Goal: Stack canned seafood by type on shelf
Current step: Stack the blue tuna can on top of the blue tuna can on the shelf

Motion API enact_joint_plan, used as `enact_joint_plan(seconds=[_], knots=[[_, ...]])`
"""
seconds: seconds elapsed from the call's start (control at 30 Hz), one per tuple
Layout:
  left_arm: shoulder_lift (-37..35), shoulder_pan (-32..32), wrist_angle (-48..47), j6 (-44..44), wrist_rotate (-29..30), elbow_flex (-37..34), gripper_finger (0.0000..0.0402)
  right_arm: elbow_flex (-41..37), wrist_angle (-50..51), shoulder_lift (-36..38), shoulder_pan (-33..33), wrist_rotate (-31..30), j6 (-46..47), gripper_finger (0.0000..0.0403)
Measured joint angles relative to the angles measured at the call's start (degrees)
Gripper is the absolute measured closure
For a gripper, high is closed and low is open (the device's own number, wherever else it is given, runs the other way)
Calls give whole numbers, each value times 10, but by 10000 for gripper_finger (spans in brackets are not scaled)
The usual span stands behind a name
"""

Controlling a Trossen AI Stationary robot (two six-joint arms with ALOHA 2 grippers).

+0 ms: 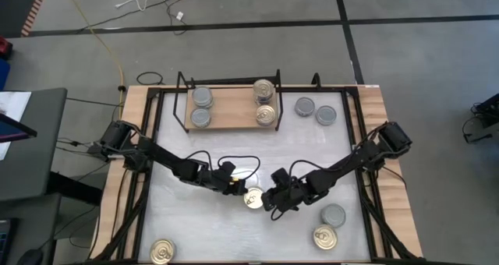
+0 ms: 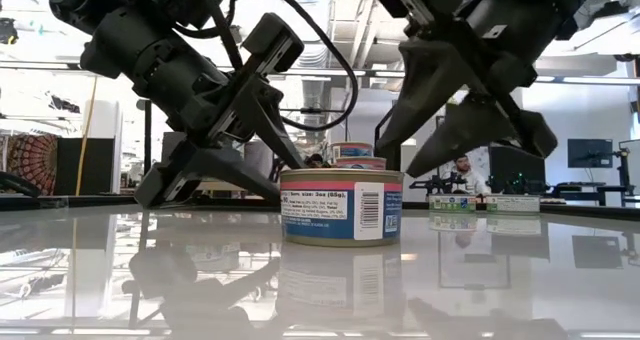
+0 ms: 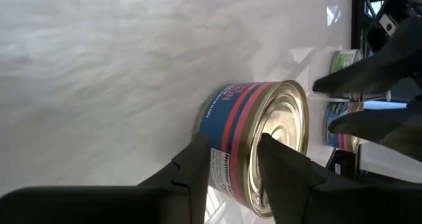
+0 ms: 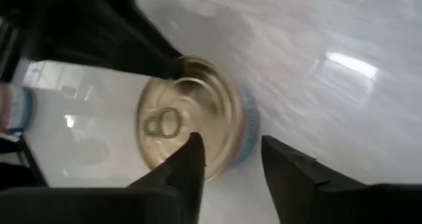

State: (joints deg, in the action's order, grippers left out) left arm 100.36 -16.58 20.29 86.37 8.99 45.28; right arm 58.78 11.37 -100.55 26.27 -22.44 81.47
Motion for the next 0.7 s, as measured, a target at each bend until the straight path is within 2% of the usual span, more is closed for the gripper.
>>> enact_joint_plan(seconds=[0.17,0.33,0.47,0.7], knots=[[0,0,0,3,-2,0,255,0,9,-19,7,-1,56,203],[0,0,7,4,-2,0,253,0,-64,-62,16,-5,79,207],[0,-1,5,11,-16,0,253,1,-84,-70,15,-7,82,236],[0,0,1,13,-57,0,253,1,-82,-70,10,-18,74,314]])
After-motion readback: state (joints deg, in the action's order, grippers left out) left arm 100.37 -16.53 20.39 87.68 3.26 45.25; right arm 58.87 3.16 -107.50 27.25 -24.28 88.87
